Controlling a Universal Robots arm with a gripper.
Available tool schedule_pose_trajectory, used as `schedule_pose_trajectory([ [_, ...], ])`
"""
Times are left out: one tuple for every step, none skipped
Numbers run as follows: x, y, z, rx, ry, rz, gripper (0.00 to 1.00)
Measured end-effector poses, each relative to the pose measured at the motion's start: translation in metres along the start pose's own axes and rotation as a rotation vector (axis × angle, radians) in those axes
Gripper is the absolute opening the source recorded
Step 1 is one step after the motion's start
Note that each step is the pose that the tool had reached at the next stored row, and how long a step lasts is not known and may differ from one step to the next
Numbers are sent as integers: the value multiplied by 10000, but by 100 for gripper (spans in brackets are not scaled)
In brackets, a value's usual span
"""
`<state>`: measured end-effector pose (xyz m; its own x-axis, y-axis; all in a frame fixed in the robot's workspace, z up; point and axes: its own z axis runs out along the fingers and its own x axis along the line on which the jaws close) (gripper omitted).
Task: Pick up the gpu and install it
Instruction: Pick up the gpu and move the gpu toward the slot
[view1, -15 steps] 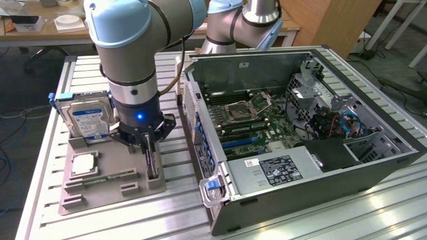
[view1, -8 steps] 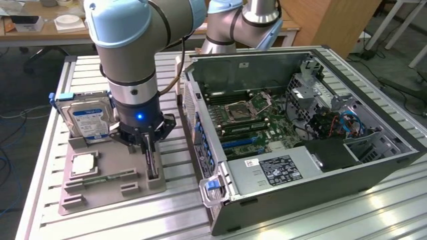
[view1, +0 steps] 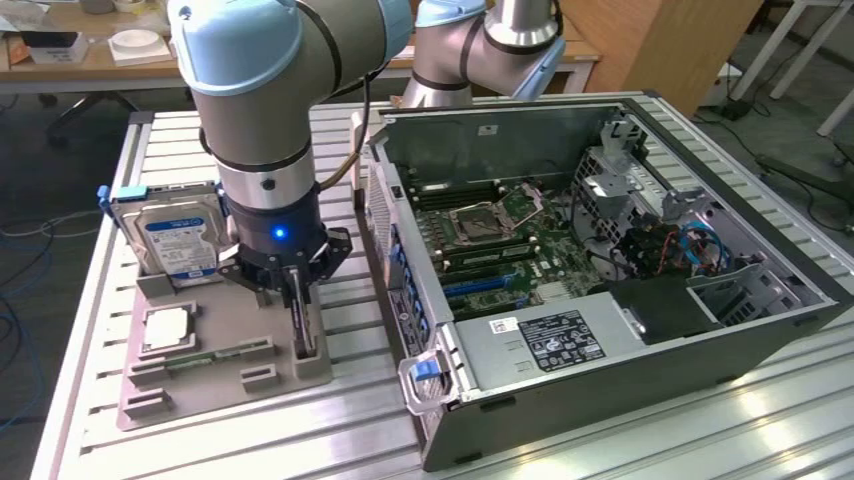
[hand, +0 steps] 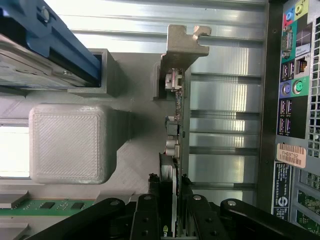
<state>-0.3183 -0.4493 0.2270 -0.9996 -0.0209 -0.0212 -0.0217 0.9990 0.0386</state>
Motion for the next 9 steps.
schedule_pose_trajectory([
  [0,1,-27,9,6,1,26],
  [0,3,-71,23,8,1,26],
  [-2,4,-116,33,7,1,26],
  [-3,6,-161,43,10,0,26],
  [-4,8,-204,56,11,0,26],
  [-5,10,-244,72,12,0,26],
  [-6,11,-287,91,14,-1,26],
  [-6,13,-330,107,14,0,26],
  [-7,14,-375,116,15,-1,26],
])
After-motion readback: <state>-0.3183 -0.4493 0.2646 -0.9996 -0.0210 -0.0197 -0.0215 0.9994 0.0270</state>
